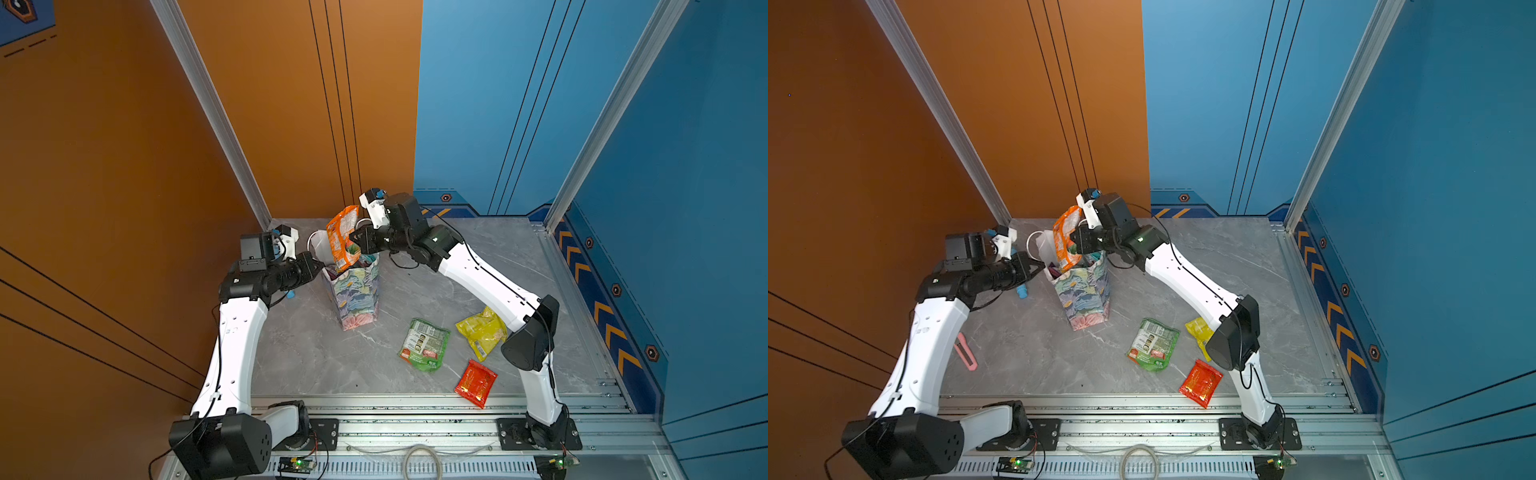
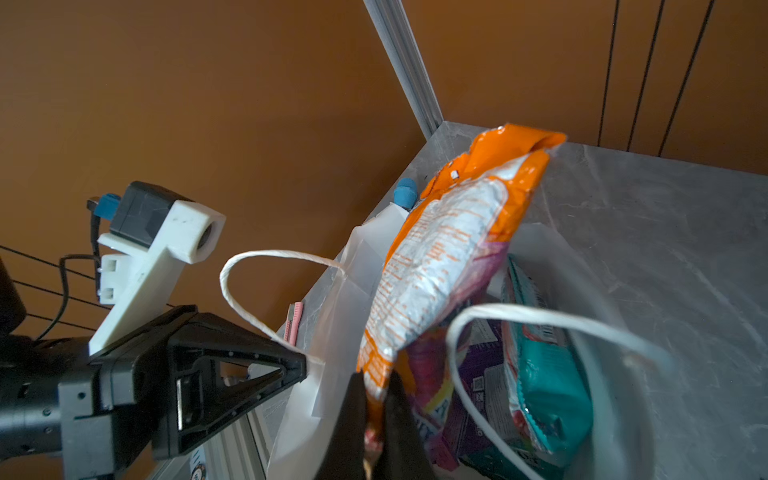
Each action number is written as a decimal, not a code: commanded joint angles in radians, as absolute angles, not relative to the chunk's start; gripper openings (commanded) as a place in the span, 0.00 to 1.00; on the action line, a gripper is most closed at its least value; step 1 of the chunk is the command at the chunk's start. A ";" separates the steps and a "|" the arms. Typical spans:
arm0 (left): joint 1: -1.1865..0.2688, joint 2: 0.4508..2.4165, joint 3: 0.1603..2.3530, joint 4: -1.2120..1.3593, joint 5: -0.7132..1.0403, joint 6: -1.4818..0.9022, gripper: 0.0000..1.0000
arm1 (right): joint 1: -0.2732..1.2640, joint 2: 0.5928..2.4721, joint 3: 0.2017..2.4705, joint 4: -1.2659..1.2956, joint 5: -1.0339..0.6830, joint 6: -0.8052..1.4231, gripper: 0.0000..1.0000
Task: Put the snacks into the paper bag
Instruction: 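Carry the orange Fruits bag over the paper bag opening and lower it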
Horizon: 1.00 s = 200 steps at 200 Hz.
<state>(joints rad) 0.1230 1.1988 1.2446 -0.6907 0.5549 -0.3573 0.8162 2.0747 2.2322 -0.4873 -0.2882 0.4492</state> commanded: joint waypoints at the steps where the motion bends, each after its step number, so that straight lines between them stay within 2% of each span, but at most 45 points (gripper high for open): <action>1: 0.113 1.192 1.252 -0.657 0.584 -0.357 0.00 | 0.831 2.054 2.229 -0.436 -0.320 0.467 0.00; 122: 0.112 1.192 1.251 -0.658 0.582 -0.356 0.00 | 0.855 1.934 2.000 -0.349 -0.309 0.503 0.00; 200: 0.112 1.188 1.249 -0.657 0.580 -0.356 0.00 | 0.848 1.899 2.000 -0.360 -0.290 0.471 0.00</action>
<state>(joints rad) 0.1165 1.1988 1.2446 -0.6907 0.5545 -0.3573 0.8490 1.9656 1.9953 -0.4107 -0.2905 0.4896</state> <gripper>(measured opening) 0.046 0.086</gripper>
